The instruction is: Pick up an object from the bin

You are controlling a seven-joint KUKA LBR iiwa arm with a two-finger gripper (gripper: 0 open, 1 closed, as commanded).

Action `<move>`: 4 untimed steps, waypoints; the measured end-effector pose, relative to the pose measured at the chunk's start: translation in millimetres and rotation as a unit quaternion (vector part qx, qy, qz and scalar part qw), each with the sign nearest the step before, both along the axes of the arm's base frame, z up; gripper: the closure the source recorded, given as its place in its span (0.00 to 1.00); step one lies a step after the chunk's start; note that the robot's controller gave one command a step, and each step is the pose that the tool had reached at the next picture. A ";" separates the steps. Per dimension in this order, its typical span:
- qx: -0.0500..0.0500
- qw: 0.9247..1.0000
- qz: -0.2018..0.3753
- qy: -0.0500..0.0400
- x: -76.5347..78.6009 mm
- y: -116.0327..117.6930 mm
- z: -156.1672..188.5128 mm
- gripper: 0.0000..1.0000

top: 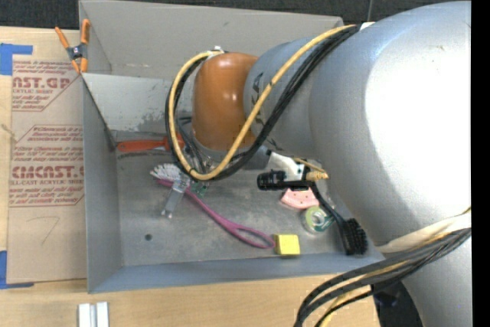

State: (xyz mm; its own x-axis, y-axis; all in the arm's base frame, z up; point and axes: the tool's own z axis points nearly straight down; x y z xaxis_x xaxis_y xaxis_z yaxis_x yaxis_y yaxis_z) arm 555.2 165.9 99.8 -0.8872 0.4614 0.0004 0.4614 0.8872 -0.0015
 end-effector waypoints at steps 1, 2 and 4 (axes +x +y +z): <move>0.005 0.995 0.102 -0.010 -10.4 8.1 -29.0 0.00; 0.001 0.997 -0.080 -0.003 -19.1 5.8 -28.6 1.00; 0.001 0.997 -0.081 -0.002 -19.9 5.7 -20.0 1.00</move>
Offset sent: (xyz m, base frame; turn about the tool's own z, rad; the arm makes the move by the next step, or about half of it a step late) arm -0.0205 0.0047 -0.0298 0.1642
